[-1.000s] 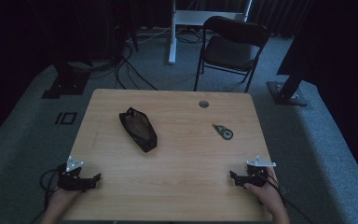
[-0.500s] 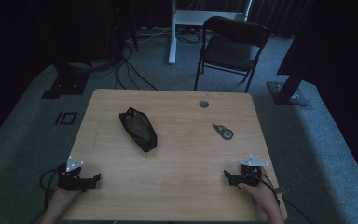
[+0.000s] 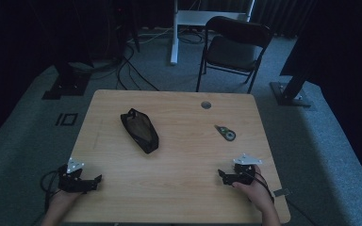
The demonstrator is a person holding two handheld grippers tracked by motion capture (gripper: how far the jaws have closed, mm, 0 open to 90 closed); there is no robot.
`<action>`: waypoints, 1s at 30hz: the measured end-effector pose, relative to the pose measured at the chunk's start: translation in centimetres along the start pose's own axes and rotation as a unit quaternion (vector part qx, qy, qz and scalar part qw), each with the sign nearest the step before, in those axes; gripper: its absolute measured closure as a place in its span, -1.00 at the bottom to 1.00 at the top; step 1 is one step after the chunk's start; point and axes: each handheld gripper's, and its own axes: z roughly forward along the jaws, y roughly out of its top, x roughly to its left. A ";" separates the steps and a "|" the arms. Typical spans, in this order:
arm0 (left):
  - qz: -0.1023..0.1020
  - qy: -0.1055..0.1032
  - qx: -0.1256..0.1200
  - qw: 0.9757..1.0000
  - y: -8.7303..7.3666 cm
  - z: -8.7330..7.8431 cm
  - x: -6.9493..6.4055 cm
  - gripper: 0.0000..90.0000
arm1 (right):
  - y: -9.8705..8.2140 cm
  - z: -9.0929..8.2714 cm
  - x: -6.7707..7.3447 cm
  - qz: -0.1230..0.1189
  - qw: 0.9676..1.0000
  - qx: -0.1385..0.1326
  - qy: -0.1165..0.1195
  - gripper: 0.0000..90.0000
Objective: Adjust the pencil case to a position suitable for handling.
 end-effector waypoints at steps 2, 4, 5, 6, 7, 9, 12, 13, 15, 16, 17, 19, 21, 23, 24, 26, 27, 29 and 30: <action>0.000 0.000 0.000 1.000 0.0 0.0 0.0 -1.00 | 0.1 0.1 0.2 -0.003 1.000 -0.001 0.002 -0.71; 0.000 0.000 0.000 1.000 0.0 0.0 0.0 -1.00 | 0.6 0.7 0.8 -0.012 1.000 0.002 0.006 -0.71; 0.000 0.000 0.000 1.000 0.0 0.0 0.0 -1.00 | 0.7 0.8 1.0 -0.014 1.000 0.002 0.006 -0.71; 0.000 0.000 0.000 1.000 0.0 0.0 0.0 -1.00 | 0.7 0.8 1.0 -0.014 1.000 0.002 0.006 -0.71; 0.000 0.000 0.000 1.000 0.0 0.0 0.0 -1.00 | 1.1 1.0 1.3 -0.014 1.000 -0.003 0.011 -0.71; 0.000 0.000 0.000 1.000 0.0 0.0 0.0 -1.00 | 1.4 1.3 1.7 -0.014 1.000 -0.005 0.014 -0.71; 0.000 0.000 0.000 1.000 0.0 0.0 0.0 -1.00 | 1.8 1.6 2.2 -0.018 1.000 -0.009 0.019 -0.71; 0.000 0.000 0.000 1.000 0.0 0.0 0.0 -1.00 | 2.0 1.7 2.4 -0.018 1.000 -0.011 0.022 -0.71; 0.000 0.000 0.000 1.000 0.0 0.0 0.0 -1.00 | 2.3 1.9 2.9 -0.022 0.999 -0.013 0.026 -0.71; 0.000 0.000 0.000 1.000 0.0 0.0 0.0 -1.00 | 2.5 2.0 3.1 -0.021 0.999 -0.014 0.029 -0.71; 0.000 0.000 0.000 1.000 0.0 0.0 0.0 -1.00 | 2.6 2.1 3.3 -0.022 0.999 -0.017 0.032 -0.71; 0.000 0.000 0.000 1.000 0.0 0.0 0.0 -1.00 | 3.0 2.3 3.7 -0.025 0.999 -0.019 0.038 -0.70; 0.000 0.000 0.000 1.000 0.0 0.0 0.0 -1.00 | 3.3 2.5 4.1 -0.025 0.999 -0.024 0.041 -0.71; 0.000 0.000 0.000 1.000 0.0 0.0 0.0 -1.00 | 3.6 2.7 4.5 -0.025 0.998 -0.027 0.046 -0.71; 0.000 0.000 0.000 1.000 0.0 0.0 0.0 -1.00 | 3.8 2.8 4.7 -0.026 0.998 -0.028 0.048 -0.71; 0.000 0.000 0.000 1.000 0.0 0.0 0.0 -1.00 | 4.1 3.0 5.1 -0.029 0.998 -0.032 0.053 -0.71; 0.000 0.000 0.000 1.000 0.0 0.0 0.0 -1.00 | 4.3 3.1 5.3 -0.028 0.998 -0.034 0.055 -0.71; 0.000 -0.001 0.000 1.000 0.0 0.0 0.0 -1.00 | 4.5 3.3 5.7 -0.033 0.997 -0.034 0.059 -0.71; 0.000 -0.001 0.000 1.000 0.0 0.0 0.0 -1.00 | 4.6 3.4 5.9 -0.033 0.997 -0.034 0.060 -0.70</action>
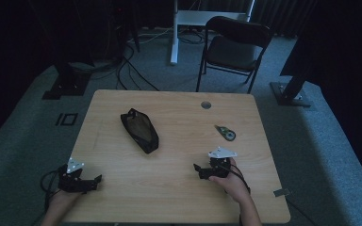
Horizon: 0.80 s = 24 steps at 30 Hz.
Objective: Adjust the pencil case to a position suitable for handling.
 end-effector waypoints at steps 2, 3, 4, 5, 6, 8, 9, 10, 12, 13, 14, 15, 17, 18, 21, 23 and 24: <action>0.001 -0.001 0.000 1.000 0.0 0.0 0.0 -1.00 | 0.2 0.3 0.4 -0.001 1.000 0.001 0.005 -0.70; 0.001 -0.001 0.000 1.000 0.0 0.0 0.0 -1.00 | 0.3 0.4 0.5 -0.003 1.000 0.000 0.005 -0.71; 0.001 -0.001 0.000 1.000 0.0 0.0 0.0 -1.00 | 0.3 0.4 0.5 -0.003 1.000 0.000 0.005 -0.71; 0.001 -0.001 0.000 1.000 0.0 0.0 0.0 -1.00 | 0.5 0.7 0.8 -0.004 1.000 -0.001 0.010 -0.70; 0.001 -0.001 0.000 1.000 0.0 0.0 0.0 -1.00 | 0.7 0.8 0.9 -0.006 1.000 -0.001 0.011 -0.70; 0.001 -0.001 0.000 1.000 0.0 0.0 0.0 -1.00 | 0.9 1.1 1.3 -0.006 1.000 -0.003 0.015 -0.70; 0.001 -0.001 0.000 1.000 0.0 0.0 0.0 -1.00 | 1.1 1.3 1.4 -0.009 1.000 -0.004 0.016 -0.70; 0.001 -0.001 0.000 1.000 0.0 0.0 0.0 -1.00 | 1.2 1.4 1.6 -0.010 1.000 -0.004 0.018 -0.70; 0.001 -0.001 0.000 1.000 0.0 0.0 0.0 -1.00 | 1.5 1.6 1.9 -0.009 1.000 -0.006 0.023 -0.70; 0.001 -0.001 0.000 1.000 0.0 0.0 0.0 -1.00 | 1.6 1.8 2.1 -0.011 1.000 -0.006 0.025 -0.70; 0.001 -0.001 0.000 1.000 0.0 0.0 0.0 -1.00 | 1.7 1.9 2.2 -0.012 1.000 -0.007 0.027 -0.70; 0.001 -0.001 0.000 1.000 0.0 0.0 0.0 -1.00 | 1.9 2.0 2.4 -0.013 0.999 -0.008 0.029 -0.70; 0.001 -0.001 0.000 1.000 0.0 0.0 0.0 -1.00 | 2.2 2.3 2.7 -0.014 0.999 -0.012 0.032 -0.70; 0.001 -0.001 0.000 1.000 0.0 0.0 0.0 -1.00 | 2.3 2.4 2.8 -0.014 0.999 -0.015 0.034 -0.70; 0.001 -0.001 0.000 1.000 0.0 0.0 0.0 -1.00 | 2.7 2.8 3.3 -0.020 0.999 -0.018 0.037 -0.69; 0.001 -0.001 0.000 1.000 0.0 0.0 0.0 -1.00 | 3.0 3.1 3.6 -0.018 0.999 -0.019 0.040 -0.69; 0.001 -0.001 0.000 1.000 0.0 0.0 0.0 -1.00 | 3.1 3.2 3.7 -0.019 0.999 -0.020 0.043 -0.69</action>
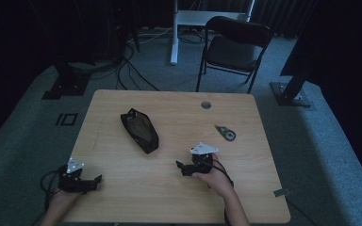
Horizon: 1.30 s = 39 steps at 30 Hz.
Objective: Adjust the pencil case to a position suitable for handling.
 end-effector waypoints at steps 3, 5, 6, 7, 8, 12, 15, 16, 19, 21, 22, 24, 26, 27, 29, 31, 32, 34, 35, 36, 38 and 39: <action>0.000 0.000 0.000 1.000 0.0 0.0 0.0 -1.00 | 0.4 0.6 0.5 -0.002 1.000 0.000 0.006 -0.66; 0.000 0.000 0.000 1.000 0.0 0.0 0.0 -1.00 | 0.7 1.1 0.9 -0.005 1.000 -0.001 0.010 -0.63; 0.000 0.000 0.000 1.000 0.0 0.0 0.0 -1.00 | 0.7 1.1 0.9 -0.005 1.000 -0.001 0.010 -0.63; 0.000 0.000 0.000 1.000 0.0 0.0 0.0 -1.00 | 1.0 1.5 1.2 -0.007 1.000 -0.001 0.013 -0.62; 0.000 0.000 0.000 1.000 0.0 0.0 0.0 -1.00 | 1.2 1.7 1.4 -0.007 1.000 -0.002 0.014 -0.61; -0.001 0.000 -0.001 1.000 0.0 0.0 0.0 -1.00 | 1.9 2.4 1.9 -0.002 1.000 -0.009 0.021 -0.57; -0.001 0.000 -0.001 1.000 0.0 0.0 0.0 -1.00 | 2.4 2.9 2.4 -0.007 1.000 -0.010 0.024 -0.57; -0.001 0.000 -0.001 1.000 0.0 0.0 0.0 -1.00 | 2.5 3.1 2.5 -0.009 1.000 -0.011 0.023 -0.57; -0.001 0.000 -0.001 1.000 0.0 0.0 0.0 -1.00 | 2.8 3.5 2.8 -0.011 1.000 -0.011 0.023 -0.51; -0.001 0.000 -0.001 1.000 0.0 0.0 0.0 -1.00 | 3.0 3.8 3.1 -0.012 1.000 -0.010 0.026 -0.49; 0.000 -0.001 -0.001 1.000 0.0 0.0 0.0 -1.00 | 3.1 3.9 3.1 -0.014 0.999 -0.012 0.026 -0.46; 0.000 -0.001 -0.001 1.000 0.0 0.0 0.0 -1.00 | 3.3 4.2 3.4 -0.017 0.999 -0.013 0.027 -0.41; 0.001 -0.001 -0.001 1.000 0.0 0.0 0.0 -1.00 | 3.6 4.4 3.6 -0.022 0.999 -0.015 0.026 -0.39; 0.000 -0.001 -0.001 1.000 0.0 0.0 0.0 -1.00 | 3.6 4.4 3.6 -0.022 0.999 -0.015 0.026 -0.39; 0.000 -0.001 -0.001 1.000 0.0 0.0 0.0 -1.00 | 4.0 4.8 4.1 -0.029 0.999 -0.018 0.029 -0.36; 0.000 -0.001 -0.001 1.000 0.0 0.0 0.0 -1.00 | 4.1 5.0 4.2 -0.034 0.999 -0.015 0.025 -0.32; 0.000 -0.001 -0.001 1.000 0.0 0.0 0.0 -1.00 | 4.3 5.4 4.4 -0.037 0.999 -0.008 0.020 -0.26; 0.000 -0.001 -0.001 1.000 0.0 0.0 0.0 -1.00 | 4.5 5.6 4.6 -0.035 0.999 -0.005 0.030 -0.21; 0.000 -0.001 -0.001 1.000 0.0 0.0 0.0 -1.00 | 4.5 5.6 4.6 -0.035 0.999 -0.005 0.030 -0.21; 0.000 -0.001 -0.001 1.000 0.0 0.0 0.0 -1.00 | 4.7 6.0 4.8 -0.038 0.999 0.002 0.028 -0.16; 0.000 -0.001 -0.001 1.000 0.0 0.0 0.0 -1.00 | 4.8 6.2 4.8 -0.039 0.999 0.005 0.029 -0.14; 0.001 -0.001 -0.001 1.000 0.0 0.0 0.0 -1.00 | 4.9 6.3 4.8 -0.036 0.999 0.006 0.030 -0.14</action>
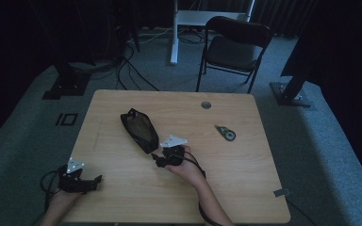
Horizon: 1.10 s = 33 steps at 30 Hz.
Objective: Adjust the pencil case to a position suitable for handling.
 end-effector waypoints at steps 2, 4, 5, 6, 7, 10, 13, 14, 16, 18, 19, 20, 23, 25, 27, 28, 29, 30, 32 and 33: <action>0.000 0.000 0.000 1.000 0.0 0.0 0.0 -1.00 | 0.3 0.3 -0.1 0.004 1.000 -0.004 -0.008 -0.09; 0.000 0.000 0.001 1.000 0.0 0.0 0.0 -1.00 | 0.5 0.5 -0.1 0.005 1.000 -0.001 -0.011 -0.04; 0.000 0.000 0.001 1.000 0.0 0.0 0.0 -1.00 | 0.6 0.7 0.0 0.005 1.000 0.000 -0.011 -0.03; 0.000 0.000 0.001 1.000 0.0 0.0 0.0 -1.00 | 0.7 0.8 0.0 0.006 1.000 0.001 -0.009 0.00; 0.000 0.000 0.001 1.000 0.0 0.0 0.0 -1.00 | 0.7 1.0 0.0 0.002 1.000 0.003 -0.007 0.01; 0.002 -0.002 0.001 1.000 0.0 0.0 0.0 -1.00 | 0.8 1.4 0.0 0.006 1.000 0.009 -0.001 0.05; 0.002 -0.002 0.001 1.000 0.0 0.0 0.0 -1.00 | 0.9 1.7 0.0 0.006 1.000 0.010 -0.006 0.14; 0.002 -0.002 0.001 1.000 0.0 0.0 0.0 -1.00 | 1.0 1.7 0.0 0.005 1.000 0.010 -0.003 0.16; 0.002 -0.002 0.001 1.000 0.0 0.0 0.0 -1.00 | 1.1 1.8 -0.1 0.013 1.000 0.010 -0.005 0.22; 0.002 -0.003 0.001 1.000 0.0 0.0 0.0 -1.00 | 1.3 1.9 -0.1 0.018 1.000 0.010 -0.002 0.25; 0.003 -0.003 0.001 1.000 0.0 0.0 0.0 -1.00 | 1.3 1.9 -0.1 0.018 1.000 0.011 -0.002 0.28; 0.003 -0.003 0.001 1.000 0.0 0.0 0.0 -1.00 | 1.4 2.0 -0.1 0.021 1.000 0.013 -0.006 0.30; 0.003 -0.003 0.001 1.000 0.0 0.0 0.0 -1.00 | 1.3 2.2 -0.3 0.030 0.999 0.011 -0.007 0.40; 0.003 -0.003 0.001 1.000 0.0 0.0 0.0 -1.00 | 1.3 2.2 -0.4 0.038 0.999 0.003 -0.003 0.54; 0.003 -0.003 0.001 1.000 0.0 0.0 0.0 -1.00 | 1.3 2.2 -0.5 0.039 0.999 0.001 -0.006 0.57; 0.003 -0.003 0.001 1.000 0.0 0.0 0.0 -1.00 | 1.3 2.2 -0.4 0.029 1.000 0.005 -0.009 0.60; 0.003 -0.003 0.001 1.000 0.0 0.0 0.0 -1.00 | 1.3 2.2 -0.4 0.029 1.000 0.005 -0.009 0.60; 0.003 -0.003 0.001 1.000 0.0 0.0 0.0 -1.00 | 1.3 2.2 -0.4 0.032 0.999 0.003 -0.008 0.61; 0.003 -0.003 0.001 1.000 0.0 0.0 0.0 -1.00 | 1.3 2.0 -0.5 0.035 0.999 0.003 -0.006 0.61; 0.003 -0.003 0.001 1.000 0.0 0.0 0.0 -1.00 | 1.2 1.9 -0.5 0.032 0.999 0.007 -0.006 0.61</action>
